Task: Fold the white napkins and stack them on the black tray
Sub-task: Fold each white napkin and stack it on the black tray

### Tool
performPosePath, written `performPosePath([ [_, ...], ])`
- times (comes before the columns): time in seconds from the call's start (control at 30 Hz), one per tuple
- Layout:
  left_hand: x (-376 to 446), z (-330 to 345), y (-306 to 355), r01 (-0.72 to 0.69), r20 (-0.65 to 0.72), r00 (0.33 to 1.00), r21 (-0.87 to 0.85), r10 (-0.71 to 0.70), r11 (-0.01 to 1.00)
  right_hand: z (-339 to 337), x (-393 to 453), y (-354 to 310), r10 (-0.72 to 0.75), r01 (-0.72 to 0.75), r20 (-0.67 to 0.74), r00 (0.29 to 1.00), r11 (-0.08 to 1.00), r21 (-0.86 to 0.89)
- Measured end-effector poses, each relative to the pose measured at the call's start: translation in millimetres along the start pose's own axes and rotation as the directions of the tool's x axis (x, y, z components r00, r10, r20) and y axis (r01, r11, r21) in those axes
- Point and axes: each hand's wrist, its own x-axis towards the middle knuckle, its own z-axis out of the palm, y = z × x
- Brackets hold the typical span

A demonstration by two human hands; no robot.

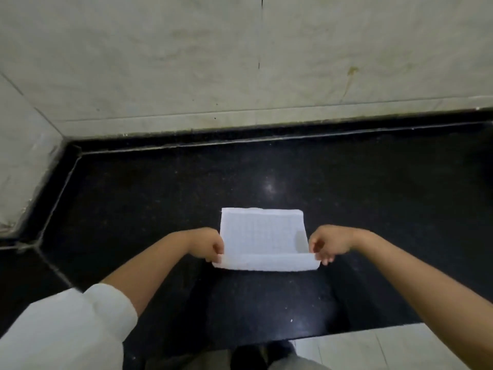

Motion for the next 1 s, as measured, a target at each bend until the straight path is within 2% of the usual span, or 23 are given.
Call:
performPosePath([
  [0.07,9,8,1,0.027,0.106,0.994,-0.044,-0.022,0.999,4,7,2,0.060,-0.055,0.080,0.995,0.997,-0.052],
  [0.13,18,11,1,0.043,0.098,0.995,-0.081,-0.035,0.996,2,12,3,0.085,-0.081,0.039,0.996,0.992,-0.099],
  [0.2,27,7,-1,0.046,-0.072,0.996,-0.087,-0.052,0.995,-3,19,5,0.048,-0.066,-0.127,0.991,0.988,-0.139],
  [0.3,41,-1,-4,0.123,-0.350,0.926,-0.075,-0.141,0.990,-9,35,8,0.034,-0.099,-0.406,0.913,0.985,-0.139],
  [0.4,58,-8,-5,0.170,-0.461,0.866,-0.095,-0.195,0.981,-8,52,8,0.114,-0.157,-0.528,0.841,0.987,-0.037],
  [0.53,83,-13,-8,0.222,-0.523,0.825,-0.051,-0.215,0.974,-2,71,8,0.178,-0.205,-0.588,0.789,0.979,0.022],
  [0.63,97,-12,-13,0.235,-0.515,0.829,-0.034,-0.218,0.971,-1,82,12,0.146,-0.166,-0.617,0.773,0.986,0.025],
  [0.9,98,-3,-12,0.275,-0.528,0.839,0.199,-0.134,0.941,-1,85,14,-0.082,-0.104,-0.567,0.820,0.952,-0.289],
  [1.0,98,-4,-9,0.271,-0.531,0.838,0.211,-0.123,0.939,-4,83,11,-0.115,-0.071,-0.521,0.846,0.943,-0.324],
])
